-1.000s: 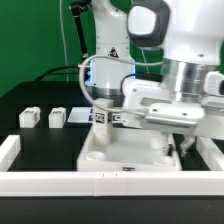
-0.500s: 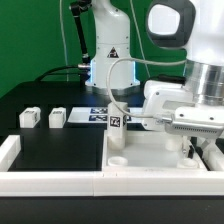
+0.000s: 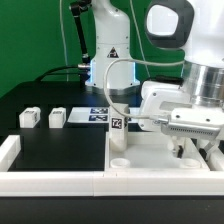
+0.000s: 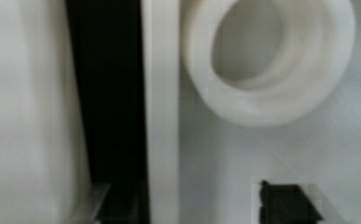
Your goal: Assemble square table
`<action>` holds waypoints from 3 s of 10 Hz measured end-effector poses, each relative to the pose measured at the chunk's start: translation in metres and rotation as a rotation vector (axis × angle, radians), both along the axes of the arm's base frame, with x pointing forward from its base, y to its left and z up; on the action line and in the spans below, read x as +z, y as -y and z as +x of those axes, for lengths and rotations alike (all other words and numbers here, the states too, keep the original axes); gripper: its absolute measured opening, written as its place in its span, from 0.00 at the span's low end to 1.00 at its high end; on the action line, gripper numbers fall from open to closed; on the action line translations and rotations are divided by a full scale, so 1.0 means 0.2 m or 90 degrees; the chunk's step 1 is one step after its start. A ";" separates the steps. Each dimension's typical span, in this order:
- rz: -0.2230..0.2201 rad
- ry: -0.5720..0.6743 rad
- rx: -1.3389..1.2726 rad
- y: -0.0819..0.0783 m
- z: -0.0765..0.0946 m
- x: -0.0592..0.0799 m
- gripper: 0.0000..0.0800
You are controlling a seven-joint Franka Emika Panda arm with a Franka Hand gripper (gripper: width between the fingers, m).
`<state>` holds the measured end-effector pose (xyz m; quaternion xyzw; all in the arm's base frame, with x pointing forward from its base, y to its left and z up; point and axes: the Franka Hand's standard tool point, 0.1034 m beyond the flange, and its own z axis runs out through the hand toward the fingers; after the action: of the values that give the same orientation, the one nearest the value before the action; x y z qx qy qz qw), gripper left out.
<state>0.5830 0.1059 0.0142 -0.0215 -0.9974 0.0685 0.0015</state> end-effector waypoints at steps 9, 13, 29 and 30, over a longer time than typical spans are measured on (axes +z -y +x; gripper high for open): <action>-0.006 0.000 -0.010 0.06 0.01 0.00 0.81; -0.047 0.055 -0.038 0.24 0.07 0.40 0.81; -0.064 0.126 -0.735 0.94 -0.17 0.50 0.81; -0.064 0.129 -0.754 0.94 -0.18 0.50 0.81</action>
Offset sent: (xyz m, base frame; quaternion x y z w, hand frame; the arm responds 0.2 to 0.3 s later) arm 0.0000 0.0000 0.0000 0.0000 0.0000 0.0000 1.0000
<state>0.5479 -0.0817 0.1145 -0.5799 -0.8064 0.1006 -0.0569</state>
